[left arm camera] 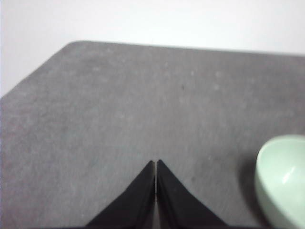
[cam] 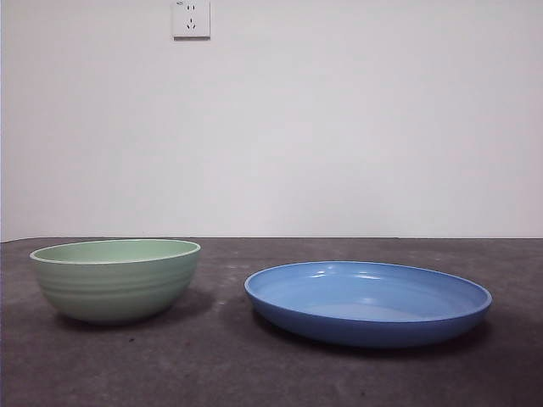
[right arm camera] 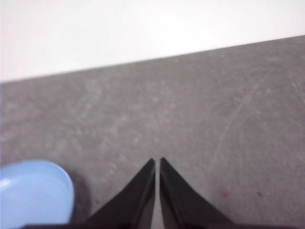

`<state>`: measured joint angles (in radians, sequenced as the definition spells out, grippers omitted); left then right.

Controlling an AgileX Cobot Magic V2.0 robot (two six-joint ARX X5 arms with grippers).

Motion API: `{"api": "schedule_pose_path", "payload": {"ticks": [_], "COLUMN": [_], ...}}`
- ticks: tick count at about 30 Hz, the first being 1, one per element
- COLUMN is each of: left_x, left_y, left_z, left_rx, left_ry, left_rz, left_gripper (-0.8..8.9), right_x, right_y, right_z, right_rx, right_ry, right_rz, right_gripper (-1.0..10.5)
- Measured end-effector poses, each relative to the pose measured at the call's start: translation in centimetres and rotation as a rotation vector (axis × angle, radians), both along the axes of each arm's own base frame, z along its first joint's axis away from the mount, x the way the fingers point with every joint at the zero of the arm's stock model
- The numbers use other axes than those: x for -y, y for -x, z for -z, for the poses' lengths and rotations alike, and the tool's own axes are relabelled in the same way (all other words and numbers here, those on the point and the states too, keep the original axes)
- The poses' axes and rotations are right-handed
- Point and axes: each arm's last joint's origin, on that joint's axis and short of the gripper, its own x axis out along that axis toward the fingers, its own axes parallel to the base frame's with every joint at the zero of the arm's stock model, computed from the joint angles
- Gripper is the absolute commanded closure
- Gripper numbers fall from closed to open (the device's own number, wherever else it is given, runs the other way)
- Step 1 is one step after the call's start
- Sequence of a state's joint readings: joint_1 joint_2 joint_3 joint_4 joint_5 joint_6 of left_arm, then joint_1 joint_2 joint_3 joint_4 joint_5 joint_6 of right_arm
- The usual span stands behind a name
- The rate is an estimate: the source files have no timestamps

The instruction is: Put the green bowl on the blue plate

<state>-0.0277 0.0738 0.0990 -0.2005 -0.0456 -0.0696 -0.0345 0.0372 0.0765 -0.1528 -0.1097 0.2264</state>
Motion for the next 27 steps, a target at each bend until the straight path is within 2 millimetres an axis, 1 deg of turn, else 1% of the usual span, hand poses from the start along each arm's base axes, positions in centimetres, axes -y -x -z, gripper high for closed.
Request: {"api": "schedule_pose_path", "payload": {"ticks": [7,8,13,17,22,27], "left_x": [0.0,0.0,0.3,0.7,1.6,2.7], "left_y": [-0.5,-0.6,-1.7,-2.7,-4.0,-4.9], "left_z": [-3.3,-3.8,-7.4,-10.4,-13.5,-15.1], "left_rx": [0.002,-0.002,-0.023,-0.083,-0.206,-0.310], "left_ry": [0.074,0.080,0.117,0.132,0.165,0.204], "left_rz": [-0.013,-0.011,0.068,0.144,0.284,0.451], "left_gripper": [8.05,8.05,8.05,8.05,8.05,8.05], "right_x": [-0.2,-0.2,-0.6,-1.0,-1.6,-2.5], "right_y": [0.1,0.1,-0.1,-0.6,-1.6,-2.7], "right_z": [-3.3,-3.9,-7.5,-10.1,-12.6,-14.0], "right_rx": [-0.040,-0.048,-0.065,-0.117,-0.203,-0.312], "right_ry": [-0.076,-0.081,-0.105,-0.123,-0.149,-0.192], "right_rz": [-0.056,-0.071,-0.154,-0.236,-0.363,-0.534], "right_gripper": [9.3,9.3,9.3,9.3,9.3,9.3]}}
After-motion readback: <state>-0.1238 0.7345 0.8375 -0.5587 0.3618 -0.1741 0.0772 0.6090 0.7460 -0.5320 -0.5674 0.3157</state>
